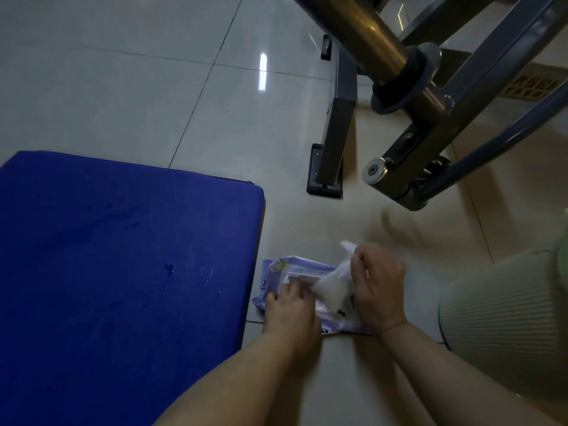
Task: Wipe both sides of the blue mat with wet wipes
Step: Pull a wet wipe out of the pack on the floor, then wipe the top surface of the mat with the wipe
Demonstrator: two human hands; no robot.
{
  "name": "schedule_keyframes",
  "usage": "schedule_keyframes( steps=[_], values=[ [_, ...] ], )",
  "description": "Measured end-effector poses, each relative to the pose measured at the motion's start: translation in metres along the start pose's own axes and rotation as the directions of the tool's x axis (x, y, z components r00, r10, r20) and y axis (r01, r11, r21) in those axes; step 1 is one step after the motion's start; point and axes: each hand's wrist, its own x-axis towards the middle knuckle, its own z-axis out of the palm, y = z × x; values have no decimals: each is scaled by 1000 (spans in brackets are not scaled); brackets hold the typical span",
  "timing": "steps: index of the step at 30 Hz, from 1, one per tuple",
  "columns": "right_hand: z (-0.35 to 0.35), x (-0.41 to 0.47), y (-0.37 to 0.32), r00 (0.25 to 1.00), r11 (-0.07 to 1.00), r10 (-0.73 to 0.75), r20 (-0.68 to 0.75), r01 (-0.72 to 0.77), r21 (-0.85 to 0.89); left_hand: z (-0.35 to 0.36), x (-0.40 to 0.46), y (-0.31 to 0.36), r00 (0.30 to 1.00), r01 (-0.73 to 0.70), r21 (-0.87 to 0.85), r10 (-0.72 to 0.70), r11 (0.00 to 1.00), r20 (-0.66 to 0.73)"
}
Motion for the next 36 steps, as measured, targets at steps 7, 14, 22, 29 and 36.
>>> schedule_keyframes(
  steps=[7,14,22,29,36],
  values=[
    [-7,22,-17,780,757,611,-137,-526,388,-12,-6,-15,965,10,-232,-70,973,-251],
    [-7,36,-22,431,325,873,229,-863,387,-7,-6,-11,986,-132,91,140,987,-89],
    [-40,57,-123,88,-144,587,805,-967,211,-87,-30,-9,986,101,-86,-111,991,-123],
    [-95,79,-255,-80,-337,405,911,-939,67,-219,-154,-45,797,205,-517,-448,831,-405],
    [-189,54,-415,-49,-210,295,954,-978,15,-307,-355,-37,823,228,-386,-389,894,-415]
  ],
)
